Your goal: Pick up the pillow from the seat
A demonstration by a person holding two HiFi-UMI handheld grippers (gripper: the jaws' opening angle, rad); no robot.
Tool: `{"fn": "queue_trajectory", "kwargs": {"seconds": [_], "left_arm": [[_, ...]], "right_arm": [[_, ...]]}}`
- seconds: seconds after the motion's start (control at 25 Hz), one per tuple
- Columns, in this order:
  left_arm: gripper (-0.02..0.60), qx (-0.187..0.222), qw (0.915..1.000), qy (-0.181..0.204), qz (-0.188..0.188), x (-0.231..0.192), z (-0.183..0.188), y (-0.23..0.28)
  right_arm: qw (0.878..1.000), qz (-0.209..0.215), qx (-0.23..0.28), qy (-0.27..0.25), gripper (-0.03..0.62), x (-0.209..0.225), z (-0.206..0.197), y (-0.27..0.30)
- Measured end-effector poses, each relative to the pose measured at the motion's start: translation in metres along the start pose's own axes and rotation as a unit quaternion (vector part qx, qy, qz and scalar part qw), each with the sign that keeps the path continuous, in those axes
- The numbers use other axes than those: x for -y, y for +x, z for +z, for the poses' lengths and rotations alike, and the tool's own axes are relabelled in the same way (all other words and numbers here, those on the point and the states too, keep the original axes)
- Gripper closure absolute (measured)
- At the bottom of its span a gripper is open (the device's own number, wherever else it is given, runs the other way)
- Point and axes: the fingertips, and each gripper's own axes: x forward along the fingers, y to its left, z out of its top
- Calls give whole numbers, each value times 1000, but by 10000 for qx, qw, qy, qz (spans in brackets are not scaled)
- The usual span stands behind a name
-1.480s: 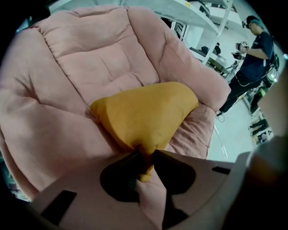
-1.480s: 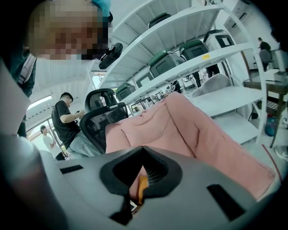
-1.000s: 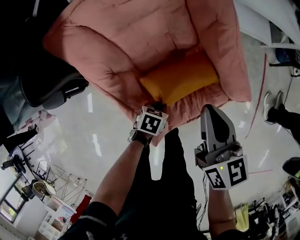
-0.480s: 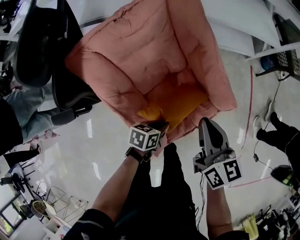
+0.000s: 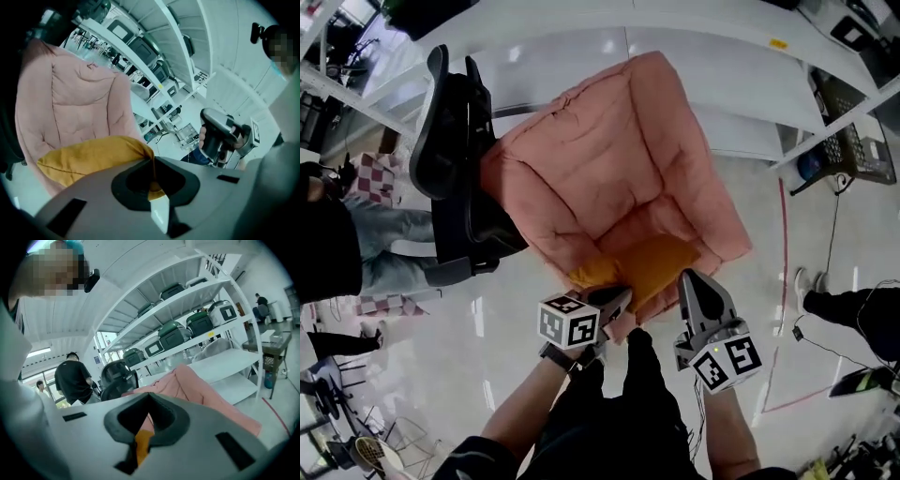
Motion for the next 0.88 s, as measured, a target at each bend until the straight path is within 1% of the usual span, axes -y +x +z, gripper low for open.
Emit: {"fn": "queue_trajectory", "kwargs": {"seconds": [0.16,0.36,0.56,0.88], "left_arm": [[557,550,9981,242,-109,43,37,-36],[558,1198,9909,605,-34,85,81,-84],[560,1701,9808,942,159,116,118,-124],[560,2302,9615,1405,533,149,154,-183]], "right_arm": [[9997,18,192,-164,591,-26,25,-17],[9976,16,492,-493,591,-59,60,-30],[9940,-58,786,-756,591,-79,101,-38],[9894,-208,989,-1047,591,-105,133,-55]]}}
